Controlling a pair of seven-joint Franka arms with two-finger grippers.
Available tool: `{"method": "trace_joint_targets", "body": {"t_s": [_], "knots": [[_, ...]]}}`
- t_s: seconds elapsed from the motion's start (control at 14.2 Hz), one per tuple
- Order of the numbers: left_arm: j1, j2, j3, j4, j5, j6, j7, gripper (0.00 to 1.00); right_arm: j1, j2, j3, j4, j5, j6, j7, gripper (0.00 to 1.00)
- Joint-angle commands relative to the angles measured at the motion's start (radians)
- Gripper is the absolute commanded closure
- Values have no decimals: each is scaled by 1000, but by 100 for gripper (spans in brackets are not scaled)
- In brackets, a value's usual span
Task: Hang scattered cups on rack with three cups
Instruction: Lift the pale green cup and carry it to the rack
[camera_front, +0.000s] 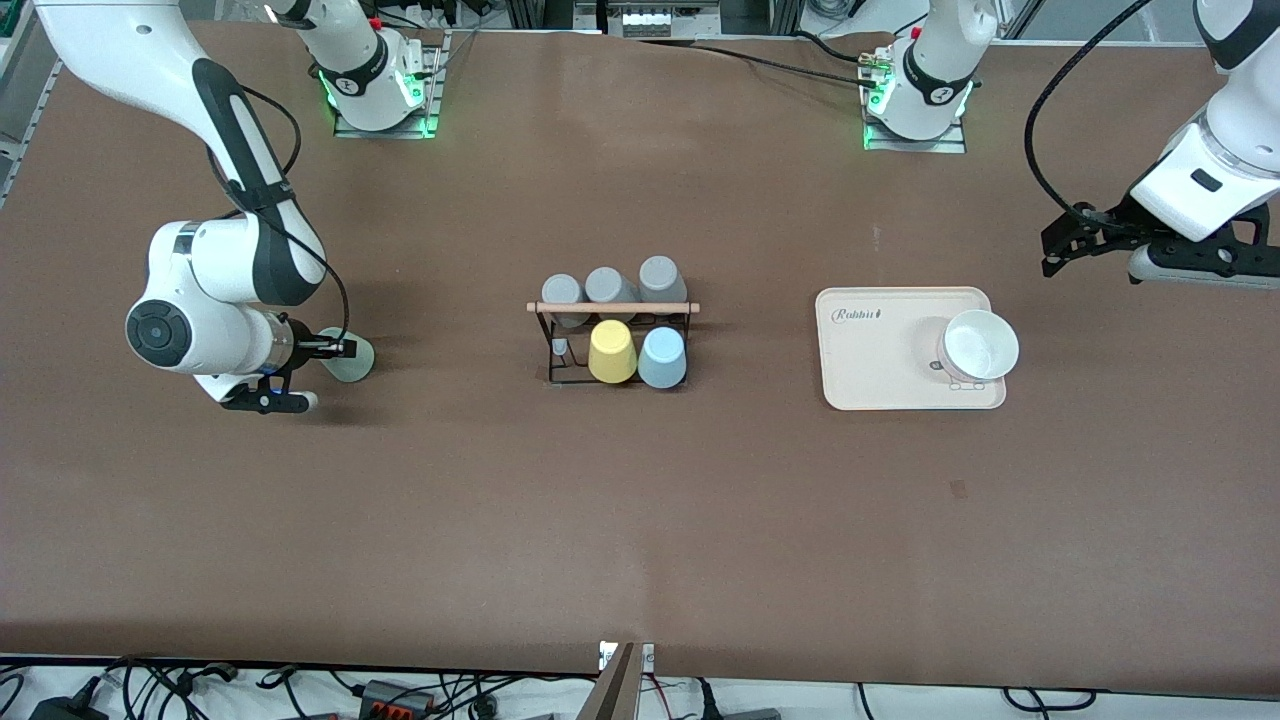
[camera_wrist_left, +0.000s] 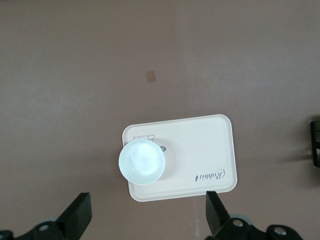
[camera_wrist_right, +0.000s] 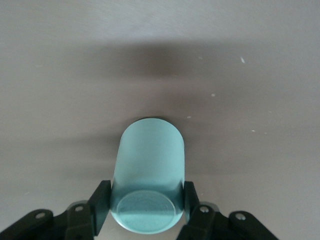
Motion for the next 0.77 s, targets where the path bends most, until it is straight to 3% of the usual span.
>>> {"method": "trace_joint_targets", "body": {"t_s": [0.0, 0.28, 0.42, 0.7], "knots": [[-12, 76, 9, 118, -14, -75, 19, 0, 32, -23, 30, 153, 21, -185, 14, 100], [-12, 75, -2, 118, -16, -103, 17, 0, 89, -23, 45, 392, 81, -420, 26, 100], [-12, 76, -2, 120, -14, -109, 17, 0, 139, -23, 50, 442, 133, -430, 80, 100], [-11, 75, -2, 120, -14, -109, 25, 0, 247, 23, 52, 509, 147, -402, 272, 100]]}}
